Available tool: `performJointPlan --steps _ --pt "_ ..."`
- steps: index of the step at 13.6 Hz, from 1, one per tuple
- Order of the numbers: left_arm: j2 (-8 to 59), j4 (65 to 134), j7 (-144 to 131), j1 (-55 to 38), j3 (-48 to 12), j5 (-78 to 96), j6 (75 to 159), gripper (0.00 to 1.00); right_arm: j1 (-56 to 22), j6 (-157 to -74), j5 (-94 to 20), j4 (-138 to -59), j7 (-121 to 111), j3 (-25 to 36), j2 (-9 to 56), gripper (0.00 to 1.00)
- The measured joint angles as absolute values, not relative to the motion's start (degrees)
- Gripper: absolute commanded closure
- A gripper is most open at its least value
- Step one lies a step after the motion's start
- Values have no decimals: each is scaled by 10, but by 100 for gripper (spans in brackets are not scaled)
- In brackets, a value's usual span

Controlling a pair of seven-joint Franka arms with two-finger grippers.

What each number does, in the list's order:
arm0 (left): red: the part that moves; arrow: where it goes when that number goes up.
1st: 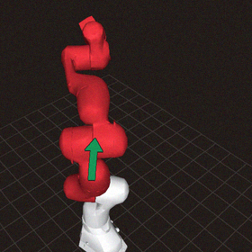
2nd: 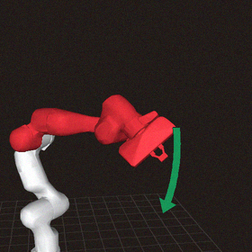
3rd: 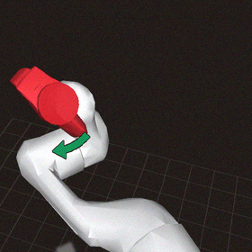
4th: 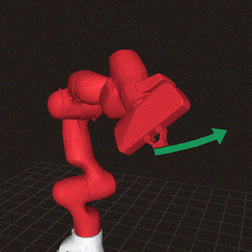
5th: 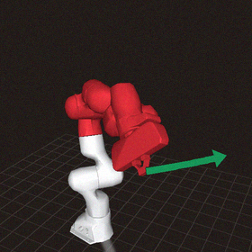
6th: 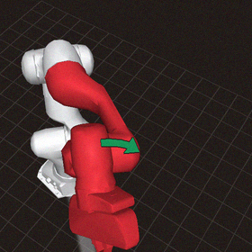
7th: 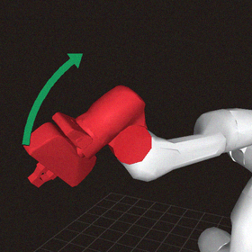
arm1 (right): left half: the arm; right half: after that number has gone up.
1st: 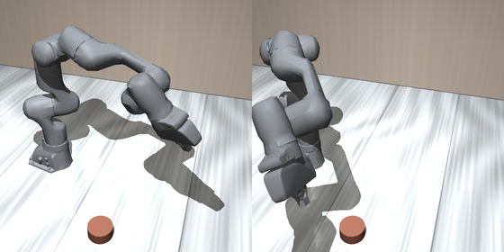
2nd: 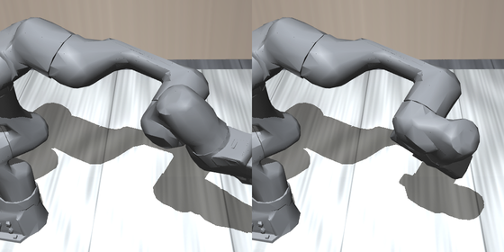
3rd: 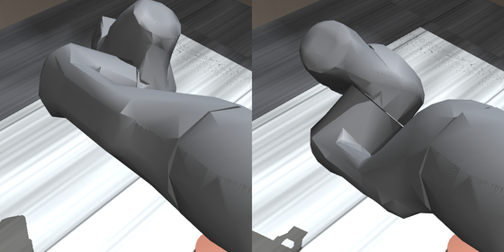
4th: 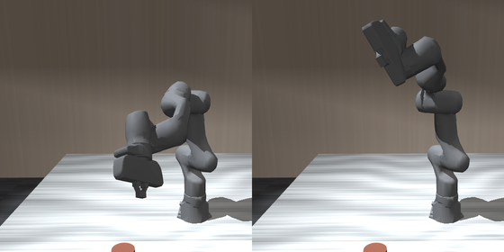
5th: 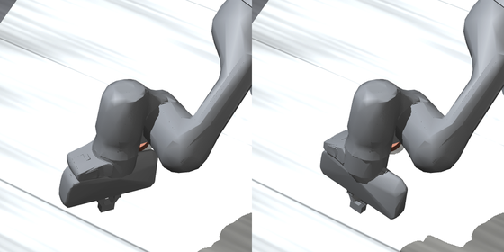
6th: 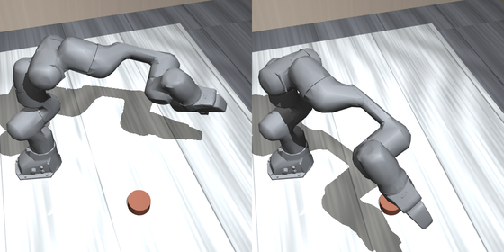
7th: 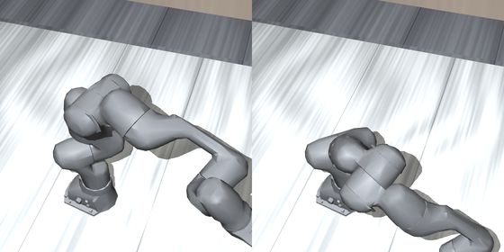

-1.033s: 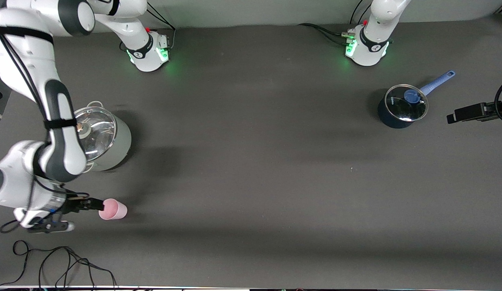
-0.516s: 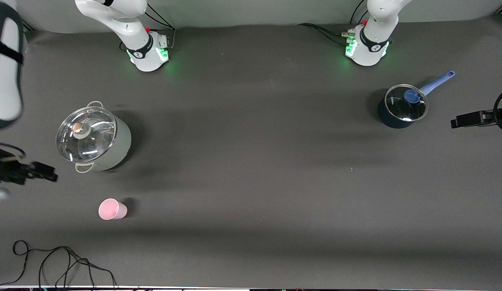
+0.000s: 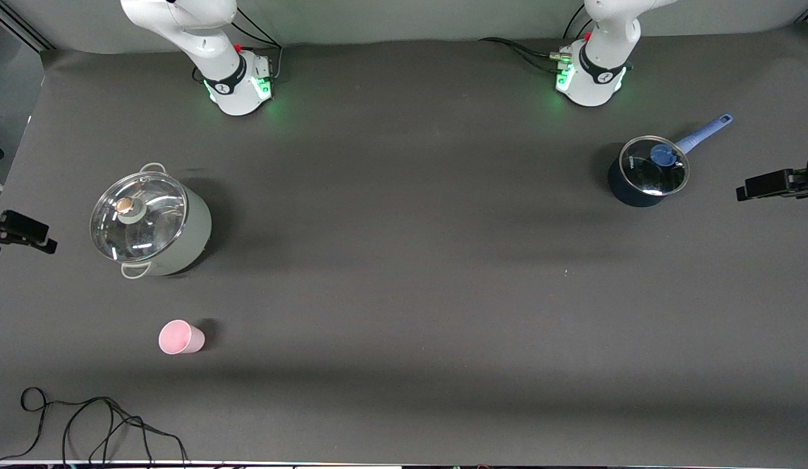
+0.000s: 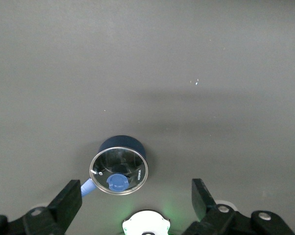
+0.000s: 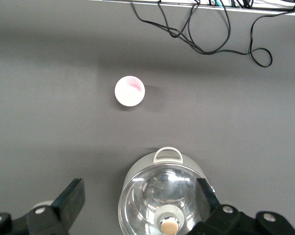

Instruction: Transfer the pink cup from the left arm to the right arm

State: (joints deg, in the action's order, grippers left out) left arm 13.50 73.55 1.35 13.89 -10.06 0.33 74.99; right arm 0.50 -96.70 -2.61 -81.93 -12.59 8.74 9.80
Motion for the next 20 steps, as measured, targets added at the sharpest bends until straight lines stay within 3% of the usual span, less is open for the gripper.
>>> performJointPlan --steps 2,6,10,16,20 --pt "121 758 24 81 -41 8 772 0 11 -965 -26 -822 -126 72 89 0" --pt "62 854 32 24 4 9 849 0 44 -967 -18 -830 -126 24 87 0" --pt "7 935 7 2 10 10 888 0 47 -992 -16 -845 -83 18 81 0" --pt "2 947 -96 -21 -41 11 904 0 51 -1000 -16 -850 -30 -10 71 0" --pt "7 944 -95 -21 -40 10 909 0 51 -996 -16 -857 -30 -12 70 0"
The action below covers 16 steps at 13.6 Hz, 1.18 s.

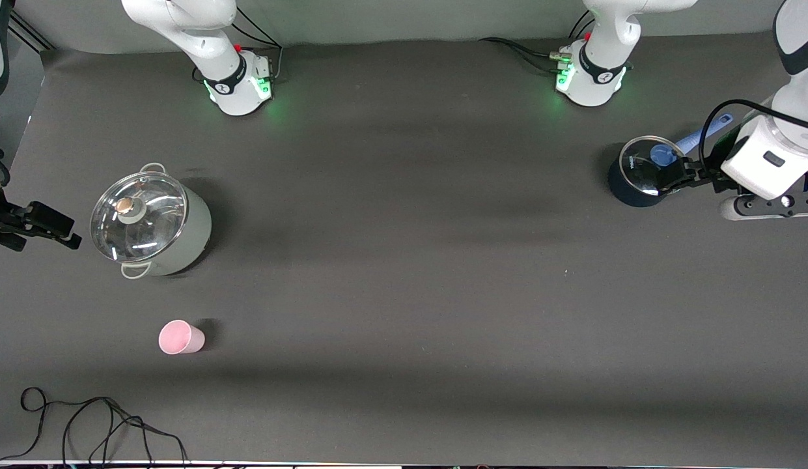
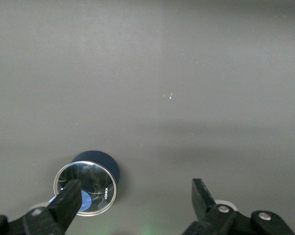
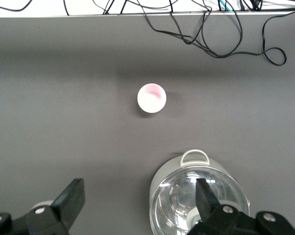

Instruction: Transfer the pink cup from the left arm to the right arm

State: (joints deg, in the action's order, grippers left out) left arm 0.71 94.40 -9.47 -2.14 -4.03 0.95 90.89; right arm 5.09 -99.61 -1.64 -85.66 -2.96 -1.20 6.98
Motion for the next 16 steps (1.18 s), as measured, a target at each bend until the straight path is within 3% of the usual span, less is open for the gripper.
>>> performJointPlan --steps 8,16 --pt "24 924 -56 -19 -37 7 941 0 52 -920 -16 -875 -32 -12 53 0" --pt "47 890 -45 -4 -35 5 925 0 52 -909 -16 -878 -32 -12 42 0"
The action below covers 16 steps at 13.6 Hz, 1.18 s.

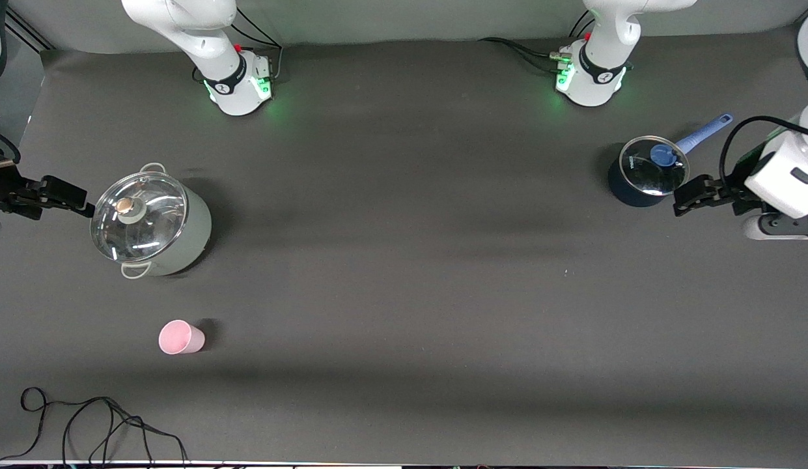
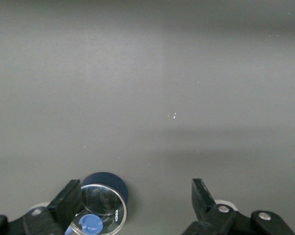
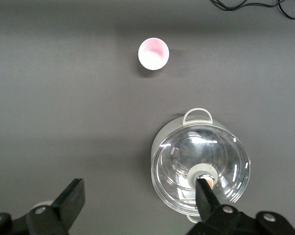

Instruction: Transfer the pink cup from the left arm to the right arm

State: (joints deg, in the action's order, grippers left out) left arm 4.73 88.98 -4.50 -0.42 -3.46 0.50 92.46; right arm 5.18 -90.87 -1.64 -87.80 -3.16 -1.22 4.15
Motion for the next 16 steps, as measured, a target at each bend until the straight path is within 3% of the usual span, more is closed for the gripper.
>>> performJointPlan --steps 5,8,11,16 --pt "41 887 8 39 -48 -10 909 0 52 -909 -16 -878 -32 -12 42 0" --pt "17 919 24 56 -54 -14 916 0 52 -909 -16 -879 -32 -12 42 0" --pt "-14 962 21 95 -95 -13 933 0 52 -909 -16 -879 -32 -12 42 0" --pt "-22 963 -60 82 -134 -13 935 0 52 -909 -16 -879 -32 -12 42 0"
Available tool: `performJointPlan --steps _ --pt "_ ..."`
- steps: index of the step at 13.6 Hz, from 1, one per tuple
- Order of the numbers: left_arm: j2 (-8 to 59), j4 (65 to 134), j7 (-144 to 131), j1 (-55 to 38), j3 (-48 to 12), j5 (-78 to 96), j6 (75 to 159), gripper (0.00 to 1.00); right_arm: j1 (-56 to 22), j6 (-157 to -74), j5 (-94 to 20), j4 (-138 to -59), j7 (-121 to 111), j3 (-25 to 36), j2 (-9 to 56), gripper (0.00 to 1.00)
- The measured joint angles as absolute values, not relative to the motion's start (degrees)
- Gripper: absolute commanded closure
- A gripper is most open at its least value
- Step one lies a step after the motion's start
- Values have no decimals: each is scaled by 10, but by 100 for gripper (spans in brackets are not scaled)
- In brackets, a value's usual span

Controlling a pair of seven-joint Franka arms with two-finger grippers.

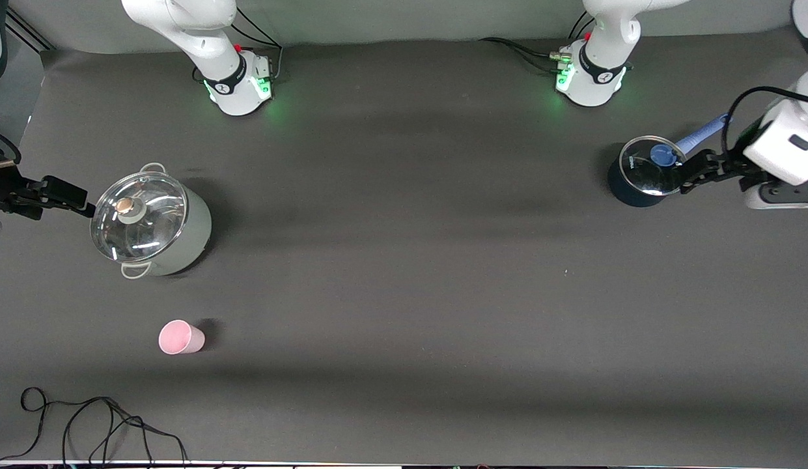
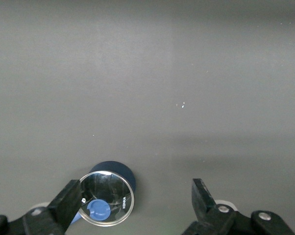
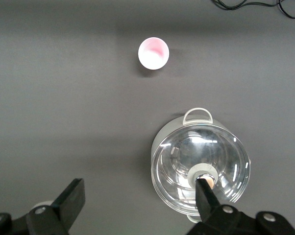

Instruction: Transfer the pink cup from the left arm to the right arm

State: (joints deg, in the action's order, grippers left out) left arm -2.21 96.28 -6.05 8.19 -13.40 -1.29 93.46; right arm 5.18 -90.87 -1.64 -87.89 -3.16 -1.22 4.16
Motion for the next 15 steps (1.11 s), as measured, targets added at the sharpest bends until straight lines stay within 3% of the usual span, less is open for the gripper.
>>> performJointPlan --steps 15 --pt "-5 962 -51 87 -126 -14 925 0 52 -909 -16 -879 -32 -12 42 0"
